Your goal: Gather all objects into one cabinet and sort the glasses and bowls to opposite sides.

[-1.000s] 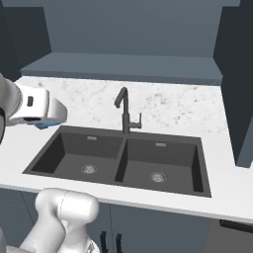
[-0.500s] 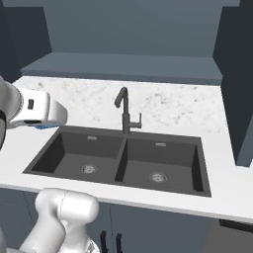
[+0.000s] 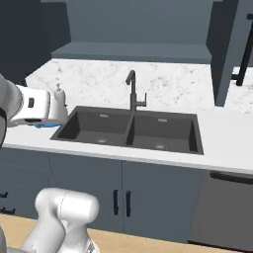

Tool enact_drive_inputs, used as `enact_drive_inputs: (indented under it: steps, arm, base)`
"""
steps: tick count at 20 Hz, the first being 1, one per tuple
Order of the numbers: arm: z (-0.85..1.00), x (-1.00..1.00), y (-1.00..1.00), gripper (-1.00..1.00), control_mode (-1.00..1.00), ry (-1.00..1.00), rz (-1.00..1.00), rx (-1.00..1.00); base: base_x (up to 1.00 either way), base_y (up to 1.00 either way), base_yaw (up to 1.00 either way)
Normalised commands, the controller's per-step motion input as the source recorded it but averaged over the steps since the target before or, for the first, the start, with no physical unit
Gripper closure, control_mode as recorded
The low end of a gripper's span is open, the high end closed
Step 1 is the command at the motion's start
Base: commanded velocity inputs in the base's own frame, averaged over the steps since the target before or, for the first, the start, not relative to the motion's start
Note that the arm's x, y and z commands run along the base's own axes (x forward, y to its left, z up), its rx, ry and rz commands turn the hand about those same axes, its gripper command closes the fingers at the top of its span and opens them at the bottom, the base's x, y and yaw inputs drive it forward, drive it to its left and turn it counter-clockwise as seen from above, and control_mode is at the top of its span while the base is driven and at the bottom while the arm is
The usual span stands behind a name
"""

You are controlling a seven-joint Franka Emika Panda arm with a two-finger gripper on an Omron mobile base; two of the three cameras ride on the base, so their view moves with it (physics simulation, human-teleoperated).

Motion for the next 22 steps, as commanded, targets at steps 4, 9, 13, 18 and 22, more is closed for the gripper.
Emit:
enact_drive_inputs:
  steps: [4, 9, 13, 18, 22]
  arm:
    - [0.0, 0.0, 0.0, 1.0, 1.0, 0.0, 0.0, 0.0]
    - [0.0, 0.0, 0.0, 1.0, 1.0, 0.0, 0.0, 0.0]
    - [0.0, 0.0, 0.0, 1.0, 1.0, 0.0, 0.0, 0.0]
    - [0.0, 0.0, 0.0, 1.0, 1.0, 0.0, 0.0, 0.0]
    - [0.0, 0.0, 0.0, 1.0, 1.0, 0.0, 0.0, 0.0]
  base:
    - [-1.0, 0.14, 0.0]
    - [-0.73, 0.8, 0.0]
    - [-0.3, 1.0, 0.04]
    - [-0.05, 1.0, 0.03]
    - [0.06, 1.0, 0.0]
